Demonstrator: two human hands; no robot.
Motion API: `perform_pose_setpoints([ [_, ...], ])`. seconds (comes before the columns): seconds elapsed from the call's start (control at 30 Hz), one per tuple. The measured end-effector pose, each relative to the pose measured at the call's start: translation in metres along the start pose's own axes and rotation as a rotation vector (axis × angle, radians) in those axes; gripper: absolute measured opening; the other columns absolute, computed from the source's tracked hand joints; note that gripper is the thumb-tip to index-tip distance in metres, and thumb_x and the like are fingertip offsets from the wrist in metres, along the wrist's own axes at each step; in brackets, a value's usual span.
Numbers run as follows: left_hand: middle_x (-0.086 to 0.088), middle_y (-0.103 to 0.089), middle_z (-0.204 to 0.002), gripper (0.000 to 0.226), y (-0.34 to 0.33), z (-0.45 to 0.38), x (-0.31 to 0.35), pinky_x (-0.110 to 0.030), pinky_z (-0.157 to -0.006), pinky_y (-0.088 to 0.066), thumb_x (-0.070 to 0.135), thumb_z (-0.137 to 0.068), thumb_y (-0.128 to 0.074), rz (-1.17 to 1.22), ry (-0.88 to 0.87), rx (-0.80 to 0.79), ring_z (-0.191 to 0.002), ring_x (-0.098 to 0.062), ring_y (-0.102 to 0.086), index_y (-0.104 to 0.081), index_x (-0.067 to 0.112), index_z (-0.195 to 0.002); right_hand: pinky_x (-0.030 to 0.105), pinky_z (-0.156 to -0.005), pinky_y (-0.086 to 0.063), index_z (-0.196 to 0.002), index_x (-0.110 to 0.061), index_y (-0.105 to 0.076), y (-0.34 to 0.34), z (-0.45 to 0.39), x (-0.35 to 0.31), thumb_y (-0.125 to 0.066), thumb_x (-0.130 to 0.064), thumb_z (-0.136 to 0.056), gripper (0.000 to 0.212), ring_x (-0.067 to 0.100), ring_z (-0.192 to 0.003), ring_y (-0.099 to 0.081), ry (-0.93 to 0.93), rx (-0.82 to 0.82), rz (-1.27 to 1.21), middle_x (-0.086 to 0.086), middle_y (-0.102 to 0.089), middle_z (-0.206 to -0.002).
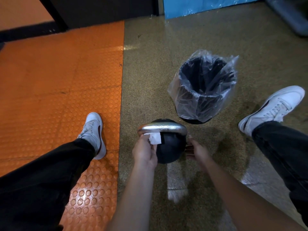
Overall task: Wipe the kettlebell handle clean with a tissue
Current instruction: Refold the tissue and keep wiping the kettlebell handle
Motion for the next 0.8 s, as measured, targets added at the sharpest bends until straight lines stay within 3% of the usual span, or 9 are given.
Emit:
perform_pose_setpoints([
  [0.07, -0.014, -0.074, -0.103, 0.027, 0.004, 0.001, -0.002, -0.026, -0.065, -0.06, 0.001, -0.092, -0.058, -0.024, -0.016, 0.005, -0.083, -0.02, -0.074, -0.067, -0.001, -0.117, 0.046, -0.087, -0.056, -0.103, -0.016, -0.069, 0.0, -0.001, 0.0, -0.054, -0.048, -0.099, 0.036, 0.031, -0.098, -0.069, 0.005, 0.01, 0.013, 0.013, -0.073, -0.105],
  [0.23, -0.017, -0.072, -0.114, 0.027, -0.004, -0.004, 0.004, -0.035, -0.093, -0.057, 0.001, -0.095, -0.057, 0.015, 0.005, 0.013, -0.105, -0.026, -0.071, -0.064, 0.001, -0.121, 0.046, -0.086, -0.057, -0.106, -0.014, -0.068, 0.0, -0.002, 0.001, -0.054, -0.051, -0.098, 0.04, 0.03, -0.096, -0.07, 0.0, -0.012, 0.041, 0.012, -0.073, -0.102],
  [0.37, -0.017, -0.074, -0.107, 0.026, 0.007, -0.002, -0.003, -0.035, -0.083, -0.061, 0.009, -0.094, -0.062, -0.057, -0.063, 0.065, -0.095, -0.026, -0.073, -0.066, -0.001, -0.118, 0.047, -0.086, -0.055, -0.108, -0.01, -0.069, 0.001, -0.006, 0.002, -0.055, -0.049, -0.098, 0.043, 0.032, -0.095, -0.07, -0.003, 0.007, 0.043, 0.013, -0.073, -0.099],
  [0.5, -0.018, -0.073, -0.11, 0.031, 0.004, -0.009, 0.001, -0.041, -0.094, -0.057, 0.001, -0.093, -0.06, -0.045, -0.033, 0.09, -0.099, -0.028, -0.073, -0.064, 0.004, -0.124, 0.05, -0.089, -0.056, -0.109, -0.012, -0.071, 0.0, -0.007, 0.002, -0.058, -0.048, -0.097, 0.04, 0.031, -0.092, -0.071, 0.004, 0.032, 0.043, 0.011, -0.074, -0.094],
  [0.6, -0.017, -0.072, -0.111, 0.033, 0.0, -0.002, 0.006, -0.035, -0.086, -0.06, 0.001, -0.094, -0.058, -0.021, -0.004, 0.074, -0.095, -0.025, -0.073, -0.062, 0.003, -0.126, 0.054, -0.094, -0.055, -0.108, -0.011, -0.071, 0.001, -0.005, 0.001, -0.058, -0.046, -0.097, 0.039, 0.034, -0.095, -0.07, -0.004, 0.019, 0.04, 0.013, -0.074, -0.098],
  [0.73, -0.013, -0.074, -0.096, 0.018, 0.002, 0.014, 0.014, -0.023, -0.055, -0.057, 0.004, -0.094, -0.063, -0.099, -0.1, 0.125, -0.073, -0.017, -0.073, -0.067, 0.0, -0.111, 0.055, -0.094, -0.054, -0.102, -0.017, -0.073, 0.002, -0.006, 0.002, -0.06, -0.052, -0.094, 0.038, 0.032, -0.096, -0.071, 0.001, 0.024, 0.055, 0.01, -0.075, -0.099],
  [0.8, -0.008, -0.073, -0.086, 0.005, 0.003, 0.019, 0.025, -0.025, -0.061, -0.056, 0.008, -0.092, -0.066, -0.235, -0.224, 0.17, -0.074, -0.02, -0.072, -0.069, 0.007, -0.095, 0.055, -0.095, -0.053, -0.103, -0.018, -0.073, 0.002, -0.008, 0.003, -0.059, -0.054, -0.093, 0.04, 0.031, -0.097, -0.071, 0.001, 0.008, 0.059, 0.01, -0.075, -0.101],
])
Point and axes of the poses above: each hand's wrist, its own z-axis away from the middle knuckle, its own y-axis out of the back of the hand, x = y × z, the point moved 4 cm from there along -z, towards the middle knuckle
